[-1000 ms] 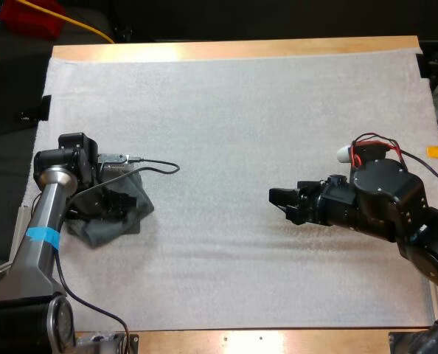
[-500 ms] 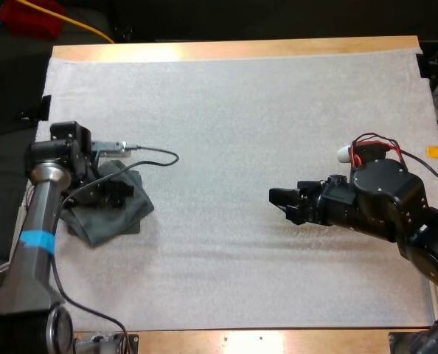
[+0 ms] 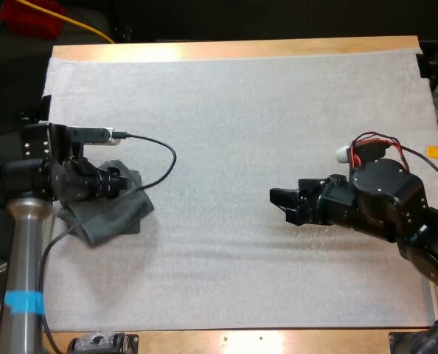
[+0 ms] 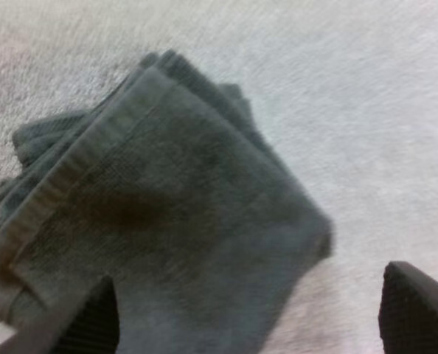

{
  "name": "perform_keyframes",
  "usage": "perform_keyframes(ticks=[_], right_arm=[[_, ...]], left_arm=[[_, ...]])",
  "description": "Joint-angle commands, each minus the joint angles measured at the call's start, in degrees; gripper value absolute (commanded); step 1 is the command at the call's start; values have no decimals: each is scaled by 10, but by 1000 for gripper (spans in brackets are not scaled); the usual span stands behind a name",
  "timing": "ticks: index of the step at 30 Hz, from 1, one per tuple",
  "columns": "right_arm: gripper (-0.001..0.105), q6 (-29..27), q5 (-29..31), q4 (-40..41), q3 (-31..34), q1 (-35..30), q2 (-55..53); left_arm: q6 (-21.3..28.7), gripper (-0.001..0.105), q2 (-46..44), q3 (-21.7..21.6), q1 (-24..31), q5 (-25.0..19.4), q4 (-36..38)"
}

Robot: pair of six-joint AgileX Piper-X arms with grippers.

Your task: Pick towel from pile, fold and stack

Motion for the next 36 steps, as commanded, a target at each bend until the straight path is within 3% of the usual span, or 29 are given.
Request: perform_keyframes(ticks=[1,7,17,28,36], right_arm=[[63,-15,14,7,-4,-6,-4],[63,-39,18,34,-4,-68,-4],[63,-120,18,93,-7,-201,-14],[63,-244,19,164,-7,-368,-72],[63,-278,75,179,-7,-390,-128]], left_arm=[[-1,70,-12,-3,0,14,3],[-12,70,-53,-3,-4,38,3],[-11,70,-87,-3,-52,38,4],[-10,70,-119,-3,-52,38,6],[-7,70,-142,-3,-52,42,17]])
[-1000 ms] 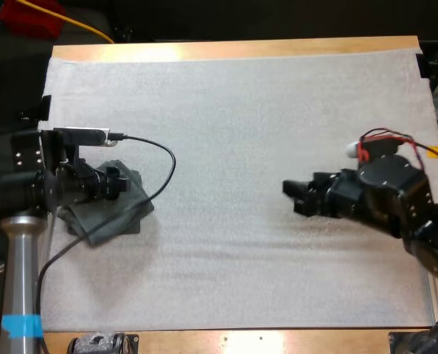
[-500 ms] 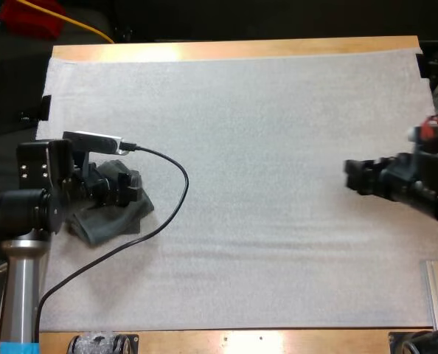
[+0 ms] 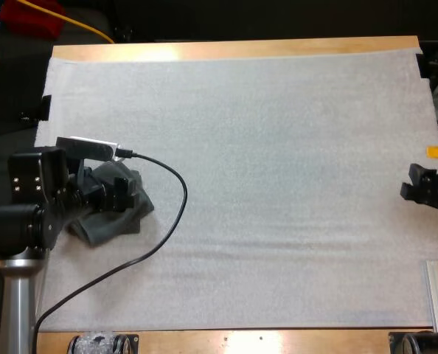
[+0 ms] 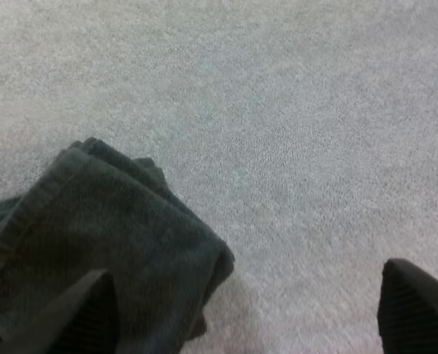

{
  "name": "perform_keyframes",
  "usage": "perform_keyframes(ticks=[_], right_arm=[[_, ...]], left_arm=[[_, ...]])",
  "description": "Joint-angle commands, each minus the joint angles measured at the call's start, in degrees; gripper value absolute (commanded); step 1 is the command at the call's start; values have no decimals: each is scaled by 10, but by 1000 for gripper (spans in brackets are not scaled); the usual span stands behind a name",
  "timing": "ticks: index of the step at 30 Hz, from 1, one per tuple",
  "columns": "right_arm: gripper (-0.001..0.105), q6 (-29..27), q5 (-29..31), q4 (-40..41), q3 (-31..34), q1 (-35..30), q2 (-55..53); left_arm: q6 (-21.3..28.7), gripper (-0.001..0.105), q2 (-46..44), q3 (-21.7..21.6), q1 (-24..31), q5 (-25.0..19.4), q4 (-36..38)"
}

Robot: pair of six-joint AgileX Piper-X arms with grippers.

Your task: Pick towel from pile, fold and stack

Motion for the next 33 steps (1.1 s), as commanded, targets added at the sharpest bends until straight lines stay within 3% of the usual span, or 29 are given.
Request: perform_keyframes(ticks=[1,14,33], right_arm=[[63,-11,4,6,-7,-2,-13],[63,-15,4,54,-7,-2,-97],[63,-12,4,96,-7,-2,-275]], left_arm=[[-1,70,-9,-3,-2,3,5],[-1,70,-98,-3,-2,3,20],[-1,70,-315,-3,-2,3,77]])
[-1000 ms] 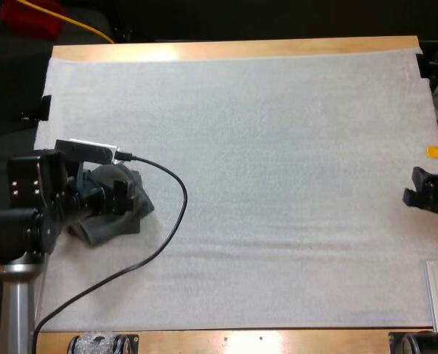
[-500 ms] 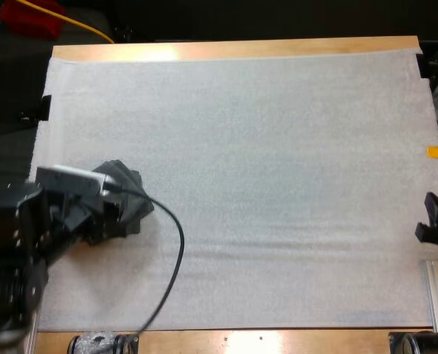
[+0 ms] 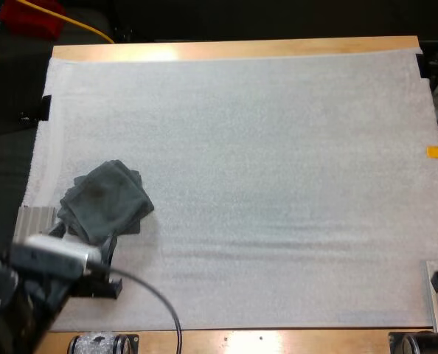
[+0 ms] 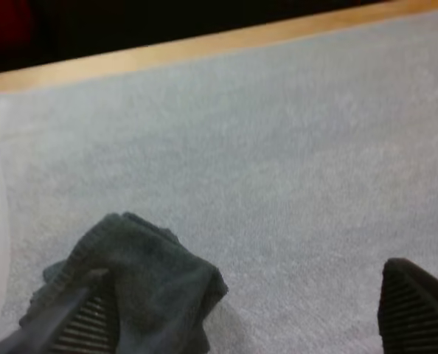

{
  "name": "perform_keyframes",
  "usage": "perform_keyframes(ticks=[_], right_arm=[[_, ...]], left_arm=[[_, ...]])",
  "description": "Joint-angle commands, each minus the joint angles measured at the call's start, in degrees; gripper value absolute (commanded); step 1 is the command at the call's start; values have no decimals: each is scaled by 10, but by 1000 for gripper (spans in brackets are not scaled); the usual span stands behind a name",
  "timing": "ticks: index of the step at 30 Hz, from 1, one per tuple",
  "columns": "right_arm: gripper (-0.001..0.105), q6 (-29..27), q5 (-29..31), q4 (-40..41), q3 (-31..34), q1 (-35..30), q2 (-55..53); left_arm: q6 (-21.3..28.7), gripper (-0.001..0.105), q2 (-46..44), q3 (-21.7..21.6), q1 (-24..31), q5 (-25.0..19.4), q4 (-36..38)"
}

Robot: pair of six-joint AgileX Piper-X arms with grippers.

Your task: Pick towel from pile, fold and stack

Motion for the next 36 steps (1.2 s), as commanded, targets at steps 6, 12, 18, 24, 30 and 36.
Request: perform_keyframes(ticks=[6,12,18,24,30,36], right_arm=[[63,25,1,0,-5,-2,-59],[63,26,1,0,-5,-2,-116],[63,26,1,3,-5,-2,-177],[63,26,3,40,-11,-2,-202],[63,26,3,61,-11,-2,-202],[63,26,3,58,-11,-2,-202]], left_arm=[[1,70,-68,-3,-2,3,44],[25,70,-138,-3,-2,3,68],[36,70,-205,1,-2,3,79],[35,70,-277,19,-2,19,91],[35,70,-322,23,-1,19,149],[43,70,-322,22,0,20,137]])
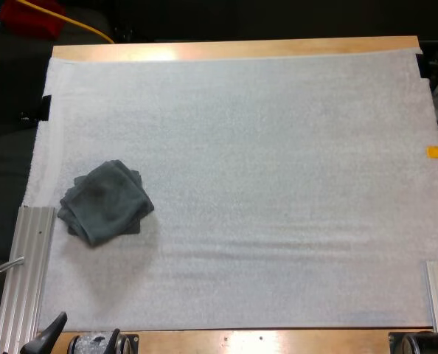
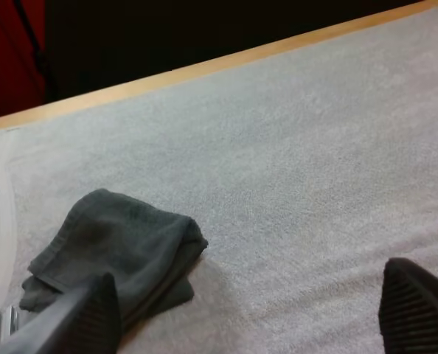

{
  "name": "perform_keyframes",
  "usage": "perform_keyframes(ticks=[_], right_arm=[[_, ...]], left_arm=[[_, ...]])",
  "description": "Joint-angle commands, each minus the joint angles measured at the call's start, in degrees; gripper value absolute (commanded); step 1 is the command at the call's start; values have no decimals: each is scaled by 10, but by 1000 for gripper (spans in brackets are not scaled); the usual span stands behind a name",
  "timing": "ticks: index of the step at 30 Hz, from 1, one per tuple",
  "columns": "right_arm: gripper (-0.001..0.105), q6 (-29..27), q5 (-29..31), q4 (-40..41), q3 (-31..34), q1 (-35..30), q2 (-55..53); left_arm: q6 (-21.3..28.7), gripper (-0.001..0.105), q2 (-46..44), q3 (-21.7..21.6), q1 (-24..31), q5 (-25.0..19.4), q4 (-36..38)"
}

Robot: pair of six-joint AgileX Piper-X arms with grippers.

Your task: Pick towel from pile, fold and stack

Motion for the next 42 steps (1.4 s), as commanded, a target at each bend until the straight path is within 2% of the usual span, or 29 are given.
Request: perform_keyframes(ticks=[1,8,18,22,30,36,42], right_arm=[[63,-1,3,-6,-3,-2,-22],[63,-1,3,-66,22,-2,-22],[63,-1,0,-114,96,-2,-21],[63,-1,-20,-124,125,-2,-21],[63,-1,-21,-164,193,-2,-21],[63,-1,-21,-169,239,-2,-20],[63,-1,-21,-169,278,-2,-20]], left_arm=[[0,70,-79,-1,-1,3,-3],[0,70,-79,37,-1,-1,-77],[0,70,-78,147,-1,-1,-202],[0,70,-77,192,-1,-1,-224],[0,70,-77,261,-1,-1,-263],[0,70,-77,295,-1,-1,-278],[0,70,-76,309,-1,-1,-283]])
